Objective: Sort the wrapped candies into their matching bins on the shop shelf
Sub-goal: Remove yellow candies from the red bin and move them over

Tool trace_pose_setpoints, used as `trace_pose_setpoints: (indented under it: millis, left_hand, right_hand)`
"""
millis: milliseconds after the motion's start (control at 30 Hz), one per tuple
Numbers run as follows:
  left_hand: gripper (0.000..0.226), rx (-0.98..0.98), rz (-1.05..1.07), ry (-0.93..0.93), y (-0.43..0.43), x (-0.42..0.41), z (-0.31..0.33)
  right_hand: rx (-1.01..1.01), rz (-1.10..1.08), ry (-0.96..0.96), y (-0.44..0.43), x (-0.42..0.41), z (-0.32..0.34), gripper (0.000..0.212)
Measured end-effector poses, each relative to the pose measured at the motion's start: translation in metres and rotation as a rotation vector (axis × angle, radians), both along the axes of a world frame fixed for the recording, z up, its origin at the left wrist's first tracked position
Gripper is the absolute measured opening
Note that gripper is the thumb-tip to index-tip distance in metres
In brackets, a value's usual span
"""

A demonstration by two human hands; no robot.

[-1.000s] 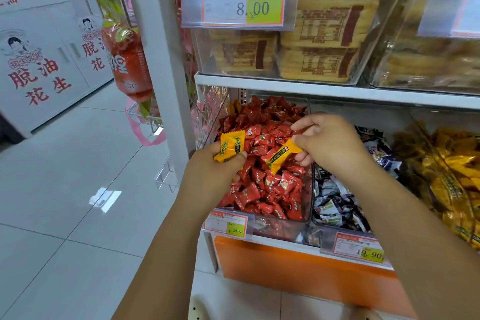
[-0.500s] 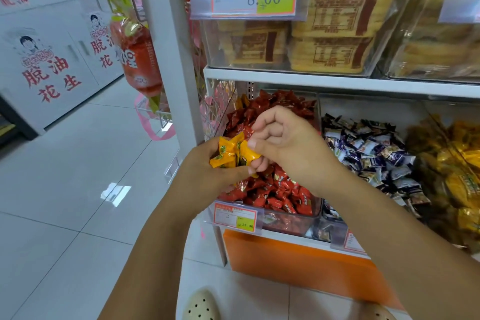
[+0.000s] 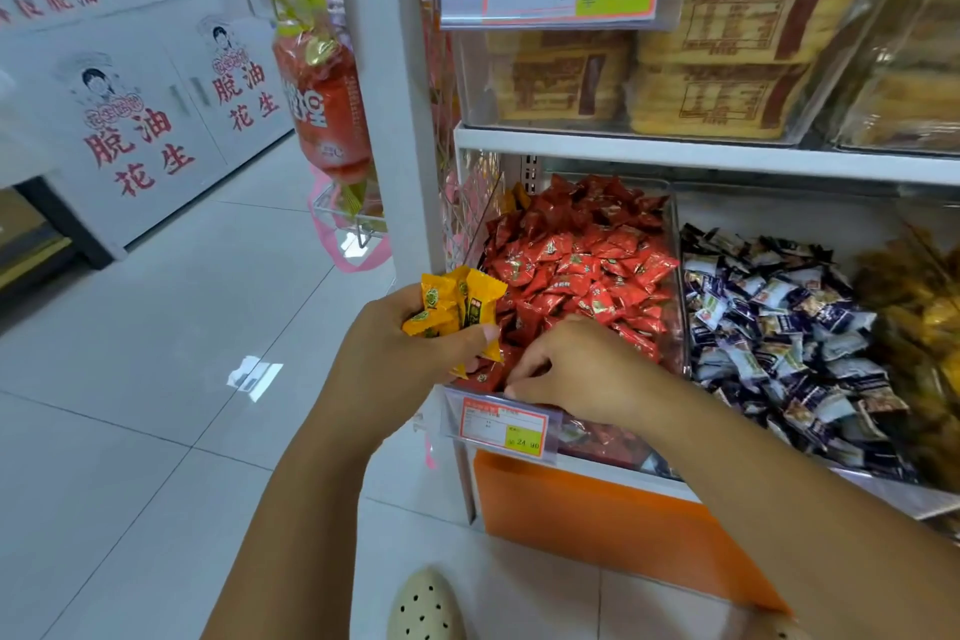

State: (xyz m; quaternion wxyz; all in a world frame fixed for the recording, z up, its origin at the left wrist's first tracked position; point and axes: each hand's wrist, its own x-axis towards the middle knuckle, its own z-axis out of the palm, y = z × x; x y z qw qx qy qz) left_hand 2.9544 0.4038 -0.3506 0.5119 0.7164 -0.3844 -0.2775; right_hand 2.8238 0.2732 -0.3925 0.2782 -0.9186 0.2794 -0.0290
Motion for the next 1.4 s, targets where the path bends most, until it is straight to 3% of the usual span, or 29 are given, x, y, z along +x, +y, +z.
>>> trace_pose_setpoints:
  millis: [100,333,533,733,800,900,1000,1067,1167,1233,1300,1400]
  left_hand:
    - [0.006,-0.007,0.006,-0.005,-0.003,-0.003,0.001]
    - [0.01,-0.005,-0.002,0.041,-0.009,-0.009,0.005]
    - [0.011,-0.04,-0.082,0.057,-0.029,-0.04,0.013]
    - [0.013,-0.016,-0.351,-0.049,-0.061,-0.11,0.023]
    - [0.009,0.007,-0.438,-0.084,-0.078,-0.146,0.024]
    - [0.009,0.046,-0.489,-0.117,-0.107,-0.188,0.022]
    - [0.01,0.076,-0.506,-0.152,-0.146,-0.235,0.019]
    - [0.02,0.04,-0.531,-0.213,-0.177,-0.267,0.02]
    - [0.058,0.096,-0.503,-0.508,-0.226,-0.308,0.022]
    - [0.055,0.15,-0.454,-0.773,-0.256,-0.328,0.02]
    - [0.052,0.139,-0.483,-0.907,-0.278,-0.339,0.01]
    - [0.078,0.242,-0.683,-1.005,-0.297,-0.337,-0.007]
  right_hand:
    - [-0.03,-0.008,-0.047,0.004,0.0,0.002,0.012]
    - [0.154,-0.192,-0.292,-0.01,-0.035,0.039,0.01]
    - [0.164,-0.579,-0.628,-0.027,-0.094,0.075,0.01]
    - [0.068,-0.833,-0.401,-0.073,-0.186,0.059,0.02]
    - [0.088,-0.838,-0.419,-0.076,-0.216,0.049,0.02]
    - [0.288,-0.91,-0.679,-0.074,-0.251,0.042,0.014]
    - [0.326,-0.96,-0.877,-0.073,-0.301,0.049,0.037]
    - [0.279,-1.002,-0.902,-0.078,-0.332,0.049,0.046]
    - [0.126,-1.118,-0.718,-0.086,-0.362,0.047,0.02]
    - [0.124,-1.13,-0.732,-0.093,-0.374,0.043,0.018]
    - [0.109,-1.135,-0.72,-0.098,-0.383,0.039,0.018]
    - [0.077,-1.153,-0.68,-0.106,-0.39,0.035,0.019]
